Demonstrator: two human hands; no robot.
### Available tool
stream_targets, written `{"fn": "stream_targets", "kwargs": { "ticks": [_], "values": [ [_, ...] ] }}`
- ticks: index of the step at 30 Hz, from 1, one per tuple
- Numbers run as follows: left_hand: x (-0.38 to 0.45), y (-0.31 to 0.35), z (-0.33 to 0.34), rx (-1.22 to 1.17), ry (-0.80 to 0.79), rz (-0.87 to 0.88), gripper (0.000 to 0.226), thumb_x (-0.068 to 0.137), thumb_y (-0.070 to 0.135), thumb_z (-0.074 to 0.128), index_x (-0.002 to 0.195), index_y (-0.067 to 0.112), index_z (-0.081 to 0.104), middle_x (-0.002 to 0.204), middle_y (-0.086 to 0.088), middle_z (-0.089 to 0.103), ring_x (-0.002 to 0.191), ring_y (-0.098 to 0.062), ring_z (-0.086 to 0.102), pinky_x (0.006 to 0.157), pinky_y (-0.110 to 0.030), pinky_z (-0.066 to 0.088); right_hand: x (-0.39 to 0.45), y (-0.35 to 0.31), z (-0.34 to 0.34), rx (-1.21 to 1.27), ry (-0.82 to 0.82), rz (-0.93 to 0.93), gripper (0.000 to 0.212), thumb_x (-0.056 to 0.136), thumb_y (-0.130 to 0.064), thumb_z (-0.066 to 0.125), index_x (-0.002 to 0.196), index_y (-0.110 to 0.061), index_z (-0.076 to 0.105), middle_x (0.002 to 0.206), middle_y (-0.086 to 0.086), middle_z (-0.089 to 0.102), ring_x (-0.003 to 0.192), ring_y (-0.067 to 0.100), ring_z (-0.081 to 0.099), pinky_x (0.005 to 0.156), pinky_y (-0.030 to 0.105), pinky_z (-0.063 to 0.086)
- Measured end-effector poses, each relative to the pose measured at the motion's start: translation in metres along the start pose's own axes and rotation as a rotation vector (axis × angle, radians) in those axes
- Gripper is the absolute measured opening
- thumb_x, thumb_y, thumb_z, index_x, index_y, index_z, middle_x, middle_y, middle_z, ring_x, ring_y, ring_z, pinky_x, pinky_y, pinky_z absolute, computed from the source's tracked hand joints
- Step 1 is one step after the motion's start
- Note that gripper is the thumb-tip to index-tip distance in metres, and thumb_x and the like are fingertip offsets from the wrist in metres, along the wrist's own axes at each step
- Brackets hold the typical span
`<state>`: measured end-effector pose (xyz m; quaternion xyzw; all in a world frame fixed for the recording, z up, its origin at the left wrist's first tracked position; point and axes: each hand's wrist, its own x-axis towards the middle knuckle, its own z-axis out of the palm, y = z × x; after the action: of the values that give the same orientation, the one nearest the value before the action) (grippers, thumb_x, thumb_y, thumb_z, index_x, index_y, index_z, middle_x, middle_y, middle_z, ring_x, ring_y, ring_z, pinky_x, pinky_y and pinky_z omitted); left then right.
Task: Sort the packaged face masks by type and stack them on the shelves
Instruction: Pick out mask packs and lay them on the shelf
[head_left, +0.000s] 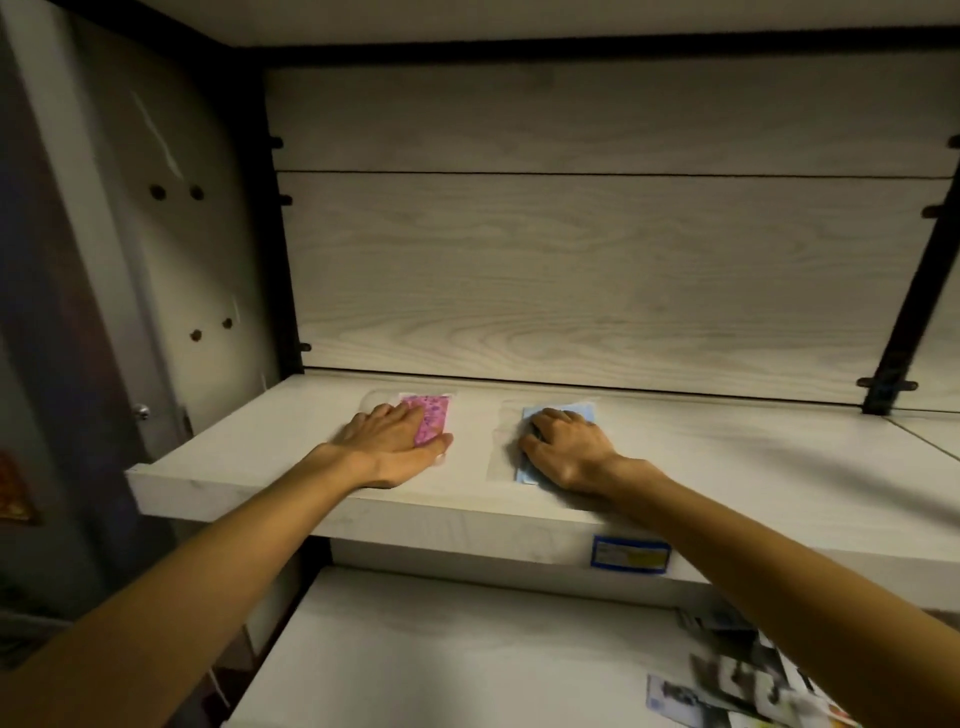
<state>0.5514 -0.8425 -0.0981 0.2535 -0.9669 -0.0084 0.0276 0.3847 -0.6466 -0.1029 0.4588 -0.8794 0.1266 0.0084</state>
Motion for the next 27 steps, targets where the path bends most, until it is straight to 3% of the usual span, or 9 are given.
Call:
{"fn": "stream_targets", "kwargs": {
  "ticks": [3, 8, 14, 20, 25, 27],
  "values": [
    [-0.009, -0.017, -0.003, 0.015, 0.035, -0.021, 0.078, 0.098, 0.071, 0.026, 0.158, 0.022, 0.028, 0.163, -0.003, 0.032, 0.144, -0.027, 0.034, 0.114, -0.045, 0.033, 0.006, -0.023, 0.003, -0.024, -0.042, 0.022, 0.046, 0.104, -0.048, 0.031, 0.133, -0.022, 0.056, 0.149, 0.004, 0.047, 0.142, 0.032, 0.031, 0.119, 0.061, 0.01],
    [-0.028, -0.029, -0.014, 0.046, 0.055, -0.057, 0.076, 0.097, 0.073, 0.019, 0.155, 0.027, 0.035, 0.157, -0.002, 0.043, 0.139, -0.026, 0.041, 0.113, -0.044, 0.033, 0.007, -0.043, -0.004, -0.068, -0.089, -0.01, 0.058, 0.106, -0.051, 0.025, 0.157, -0.024, 0.028, 0.168, 0.003, 0.018, 0.154, 0.033, 0.008, 0.121, 0.06, 0.002],
    [-0.052, -0.004, -0.027, 0.033, 0.152, -0.047, 0.074, 0.1, 0.069, 0.019, 0.154, 0.023, 0.038, 0.155, -0.005, 0.046, 0.138, -0.027, 0.044, 0.115, -0.045, 0.034, -0.017, -0.028, -0.019, -0.056, -0.009, -0.009, 0.064, 0.106, -0.054, 0.021, 0.16, -0.019, 0.017, 0.169, 0.005, 0.011, 0.156, 0.03, 0.004, 0.124, 0.052, 0.004],
    [-0.072, 0.08, -0.029, 0.093, 0.197, 0.038, 0.069, 0.101, 0.065, 0.021, 0.146, 0.018, 0.044, 0.149, -0.008, 0.05, 0.132, -0.029, 0.049, 0.109, -0.044, 0.037, -0.087, 0.032, -0.043, -0.176, 0.128, 0.029, 0.068, 0.105, -0.052, 0.029, 0.16, -0.015, 0.013, 0.168, 0.008, 0.014, 0.156, 0.029, 0.004, 0.124, 0.046, 0.01],
    [-0.095, 0.19, -0.037, 0.102, 0.282, 0.208, 0.079, 0.102, 0.063, 0.028, 0.162, 0.015, 0.009, 0.162, -0.008, 0.033, 0.142, -0.03, 0.04, 0.113, -0.043, 0.034, -0.174, 0.105, -0.082, -0.272, 0.235, 0.061, 0.074, 0.104, -0.051, 0.037, 0.16, -0.013, 0.009, 0.165, 0.01, 0.022, 0.154, 0.032, 0.012, 0.123, 0.045, 0.017],
    [-0.107, 0.24, -0.043, 0.122, 0.318, 0.28, 0.08, 0.102, 0.062, 0.029, 0.162, 0.015, 0.004, 0.163, -0.008, 0.031, 0.143, -0.029, 0.038, 0.115, -0.042, 0.032, -0.214, 0.135, -0.099, -0.294, 0.286, 0.058, 0.077, 0.103, -0.049, 0.041, 0.161, -0.012, 0.006, 0.164, 0.011, 0.024, 0.153, 0.033, 0.018, 0.122, 0.045, 0.021]
  ]
}}
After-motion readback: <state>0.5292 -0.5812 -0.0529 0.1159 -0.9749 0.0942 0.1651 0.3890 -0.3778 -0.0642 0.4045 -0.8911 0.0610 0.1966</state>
